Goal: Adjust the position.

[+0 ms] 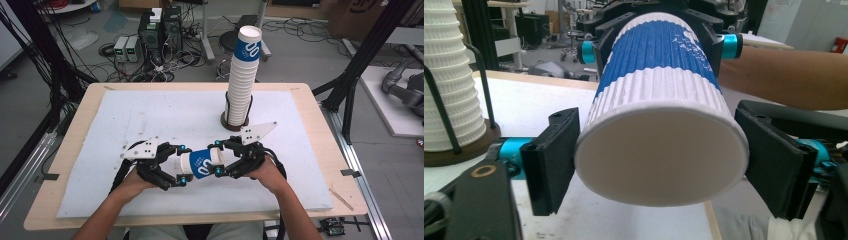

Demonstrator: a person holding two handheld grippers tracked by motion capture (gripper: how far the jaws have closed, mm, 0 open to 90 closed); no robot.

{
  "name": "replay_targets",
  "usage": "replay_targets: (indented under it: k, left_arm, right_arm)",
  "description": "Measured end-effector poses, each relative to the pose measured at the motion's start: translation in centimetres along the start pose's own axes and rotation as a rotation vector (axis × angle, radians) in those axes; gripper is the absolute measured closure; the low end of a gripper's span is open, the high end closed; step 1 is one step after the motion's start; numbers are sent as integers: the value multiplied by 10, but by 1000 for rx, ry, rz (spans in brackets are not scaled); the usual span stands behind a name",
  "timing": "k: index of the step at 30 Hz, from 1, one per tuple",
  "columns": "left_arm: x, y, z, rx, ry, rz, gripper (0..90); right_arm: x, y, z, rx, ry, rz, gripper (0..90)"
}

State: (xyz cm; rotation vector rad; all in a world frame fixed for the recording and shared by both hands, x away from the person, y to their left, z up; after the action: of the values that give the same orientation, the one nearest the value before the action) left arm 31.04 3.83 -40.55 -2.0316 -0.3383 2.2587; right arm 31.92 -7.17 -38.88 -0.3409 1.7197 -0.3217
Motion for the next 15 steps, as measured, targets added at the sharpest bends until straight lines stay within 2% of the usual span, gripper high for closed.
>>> replay_targets:
  k: [3,10,13,15]
  left_arm:
    - [1,-1,-1,-7,13,-8,254]
    - [-2,-1,0,-6,32,-65,287]
    - [-3,-2,-2,-9,22,-100,287]
    - [-3,-3,-4,-14,30,-144,287]
  right_arm:
    - [1,1,1,7,-2,-11,318]
    - [3,1,0,24,1,-55,306]
    - [0,1,2,47,24,-63,197]
    - [-3,-1,3,60,23,-77,197]
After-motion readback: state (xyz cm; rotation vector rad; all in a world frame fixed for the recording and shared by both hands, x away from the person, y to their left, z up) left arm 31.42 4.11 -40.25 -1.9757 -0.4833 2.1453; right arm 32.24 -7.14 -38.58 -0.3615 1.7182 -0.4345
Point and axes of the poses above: each handheld gripper's, and its own axes: y roughly forward along the jaws, x roughly out of its underside, z roughly to its right, the point moved 10 cm from there along y, roughly forward along the jaws, and after that the axes turned 6 degrees about -z, right-handed, at the moved point
